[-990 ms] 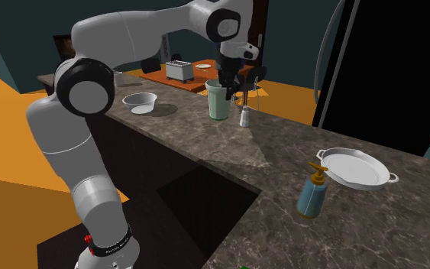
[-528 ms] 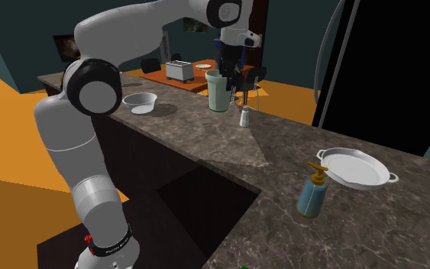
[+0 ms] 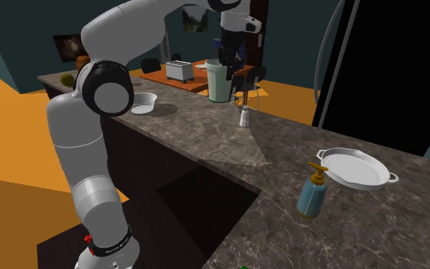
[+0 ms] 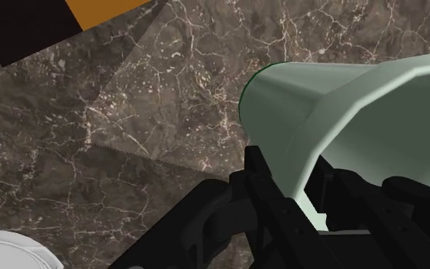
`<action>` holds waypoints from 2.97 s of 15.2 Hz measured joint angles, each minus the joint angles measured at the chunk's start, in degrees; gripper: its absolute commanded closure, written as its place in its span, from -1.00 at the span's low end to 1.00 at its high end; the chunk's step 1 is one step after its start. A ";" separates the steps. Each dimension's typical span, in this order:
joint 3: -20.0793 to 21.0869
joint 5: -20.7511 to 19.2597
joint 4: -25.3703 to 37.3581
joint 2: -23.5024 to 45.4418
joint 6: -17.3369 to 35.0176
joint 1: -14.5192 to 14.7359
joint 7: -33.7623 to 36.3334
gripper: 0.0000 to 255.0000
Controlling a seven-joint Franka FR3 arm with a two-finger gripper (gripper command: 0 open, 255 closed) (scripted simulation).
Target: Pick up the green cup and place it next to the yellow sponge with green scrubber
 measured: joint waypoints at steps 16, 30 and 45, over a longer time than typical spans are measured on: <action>-9.11 -2.26 -18.40 -10.23 4.38 -8.76 -19.64 1.00; -20.41 -2.86 -20.16 -5.73 6.46 -17.71 -40.73 1.00; -26.28 -0.83 -21.35 1.51 11.67 -24.19 -54.35 1.00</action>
